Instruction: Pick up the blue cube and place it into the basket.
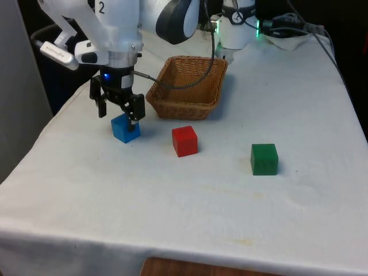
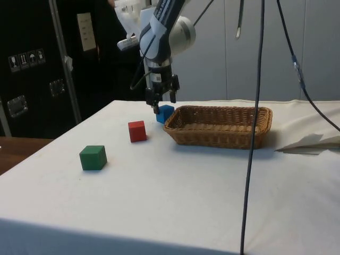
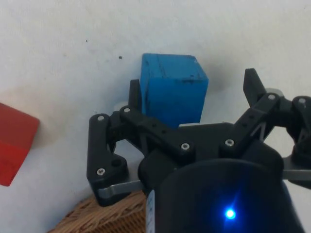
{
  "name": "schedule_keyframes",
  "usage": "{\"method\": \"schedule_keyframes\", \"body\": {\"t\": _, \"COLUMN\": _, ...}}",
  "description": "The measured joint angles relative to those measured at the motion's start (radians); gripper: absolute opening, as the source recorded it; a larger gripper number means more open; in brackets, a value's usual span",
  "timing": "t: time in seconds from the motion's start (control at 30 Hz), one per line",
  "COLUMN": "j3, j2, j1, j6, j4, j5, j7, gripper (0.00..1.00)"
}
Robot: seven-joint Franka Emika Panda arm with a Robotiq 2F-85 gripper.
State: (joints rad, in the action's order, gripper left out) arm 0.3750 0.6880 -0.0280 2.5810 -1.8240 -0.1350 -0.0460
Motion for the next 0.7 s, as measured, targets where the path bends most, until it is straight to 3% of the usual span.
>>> {"method": "schedule_keyframes", "body": {"t": 0.7, "j3": 0.001, "j2": 0.003, "j1": 0.027, "j6": 0.001, "j4": -0.016, "j5": 0.006, "j7": 0.089, "gripper": 1.0}}
